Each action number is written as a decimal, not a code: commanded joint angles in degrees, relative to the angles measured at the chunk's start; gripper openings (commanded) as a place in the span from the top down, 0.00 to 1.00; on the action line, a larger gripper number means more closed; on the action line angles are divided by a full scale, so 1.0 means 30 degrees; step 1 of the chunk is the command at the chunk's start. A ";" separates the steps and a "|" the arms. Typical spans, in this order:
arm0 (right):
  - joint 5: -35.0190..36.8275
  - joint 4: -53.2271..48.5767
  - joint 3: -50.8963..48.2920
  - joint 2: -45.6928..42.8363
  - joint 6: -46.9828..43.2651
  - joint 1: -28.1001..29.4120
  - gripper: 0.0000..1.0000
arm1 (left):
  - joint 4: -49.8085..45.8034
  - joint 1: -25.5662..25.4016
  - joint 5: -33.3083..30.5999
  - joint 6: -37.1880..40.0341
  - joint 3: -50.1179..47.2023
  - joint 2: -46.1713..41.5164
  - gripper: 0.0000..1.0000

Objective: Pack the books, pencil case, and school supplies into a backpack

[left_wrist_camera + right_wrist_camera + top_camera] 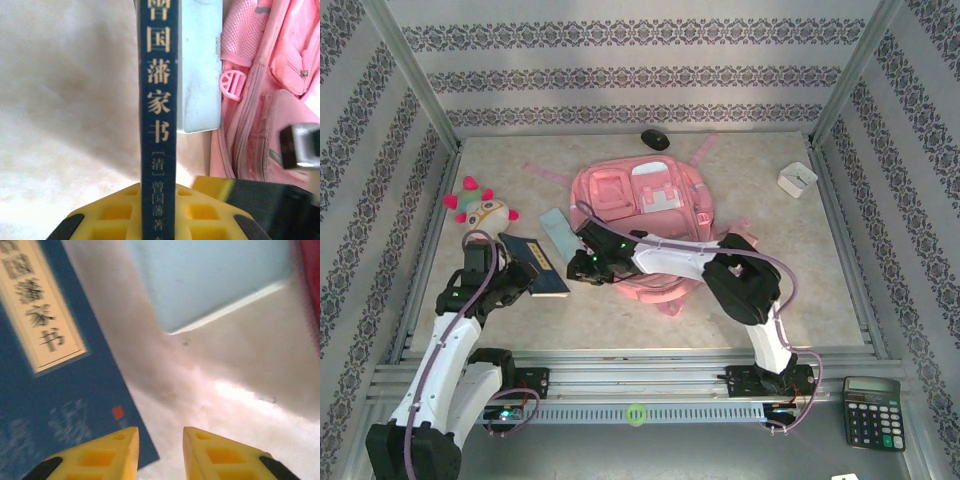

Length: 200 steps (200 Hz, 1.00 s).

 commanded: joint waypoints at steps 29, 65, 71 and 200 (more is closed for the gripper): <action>0.1260 -0.0003 -0.0828 -0.3728 -0.1048 -0.0058 0.64 | -0.2964 -0.0180 -0.1749 0.2109 0.2590 -0.1254 0.99; 0.2449 -0.0011 -0.2107 -0.6084 -0.1766 0.0086 0.60 | -0.2336 -0.0195 0.0102 0.3477 0.3213 -0.2806 0.99; 0.2649 0.0037 -0.2320 -0.6485 -0.1955 0.0115 0.59 | -0.2000 -0.0195 0.0598 0.3688 0.3275 -0.2942 1.00; 0.3502 0.6413 -1.0056 -1.5369 -0.8664 -0.0975 0.46 | 2.5935 -0.0252 1.1938 -0.3679 -0.3693 -0.1371 1.00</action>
